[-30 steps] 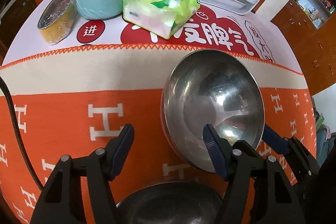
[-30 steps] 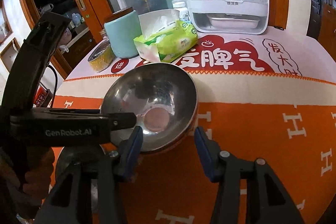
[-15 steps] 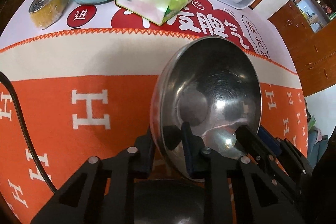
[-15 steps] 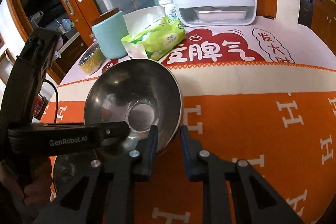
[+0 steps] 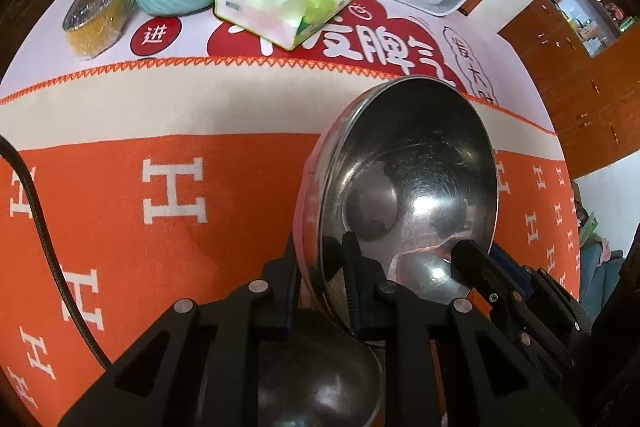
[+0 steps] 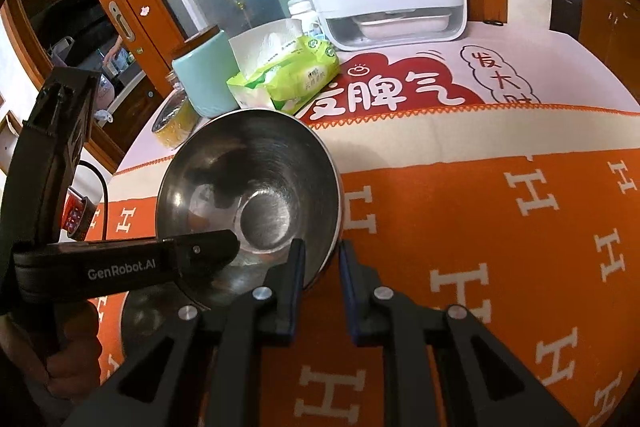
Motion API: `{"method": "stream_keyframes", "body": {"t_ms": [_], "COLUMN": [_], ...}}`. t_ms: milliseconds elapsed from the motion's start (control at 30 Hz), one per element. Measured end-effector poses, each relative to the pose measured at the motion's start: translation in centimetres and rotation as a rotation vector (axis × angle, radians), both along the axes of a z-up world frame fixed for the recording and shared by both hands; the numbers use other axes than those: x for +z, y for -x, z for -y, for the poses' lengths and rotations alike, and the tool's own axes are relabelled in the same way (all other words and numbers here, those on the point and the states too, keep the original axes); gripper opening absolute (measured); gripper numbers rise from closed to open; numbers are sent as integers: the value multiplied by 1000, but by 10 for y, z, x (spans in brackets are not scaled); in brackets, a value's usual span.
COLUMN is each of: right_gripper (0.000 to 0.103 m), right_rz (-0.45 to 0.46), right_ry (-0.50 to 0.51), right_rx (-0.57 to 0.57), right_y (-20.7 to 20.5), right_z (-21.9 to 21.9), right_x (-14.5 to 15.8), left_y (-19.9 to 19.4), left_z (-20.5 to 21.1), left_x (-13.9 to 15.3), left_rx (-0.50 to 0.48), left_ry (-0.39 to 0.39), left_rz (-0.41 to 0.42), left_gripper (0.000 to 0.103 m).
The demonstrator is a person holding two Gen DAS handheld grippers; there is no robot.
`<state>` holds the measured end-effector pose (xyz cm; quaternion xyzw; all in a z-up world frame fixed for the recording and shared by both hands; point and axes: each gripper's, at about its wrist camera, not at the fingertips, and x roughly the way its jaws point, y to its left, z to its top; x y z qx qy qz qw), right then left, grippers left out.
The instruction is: Organize plates and bowls
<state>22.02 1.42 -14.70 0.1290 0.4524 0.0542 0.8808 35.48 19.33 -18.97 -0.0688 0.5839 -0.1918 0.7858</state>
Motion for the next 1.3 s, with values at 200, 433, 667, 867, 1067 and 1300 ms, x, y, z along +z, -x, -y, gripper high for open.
{"method": "stream_keyframes", "body": {"t_ms": [200, 433, 667, 867, 1067, 1300], "right_gripper": [17, 17, 17, 17, 17, 17], "right_rz": [19, 50, 61, 68, 84, 72], "right_ry": [13, 22, 22, 35, 56, 117], "right_rx": [-3, 3, 19, 40, 92, 199], "right_y": [21, 50, 80, 110, 139, 169], "right_z": [2, 5, 7, 6, 3, -7], "right_x": [17, 38, 53, 62, 72, 75], "left_y": [19, 50, 87, 119, 153, 189], "left_z": [-1, -3, -4, -8, -14, -23], "left_x": [15, 36, 51, 59, 63, 59], "left_rx": [-15, -37, -58, -81, -92, -103], "left_ry": [17, 31, 31, 37, 55, 66], "left_rz": [21, 52, 70, 73, 64, 24], "left_gripper": [18, 18, 18, 19, 21, 21]}}
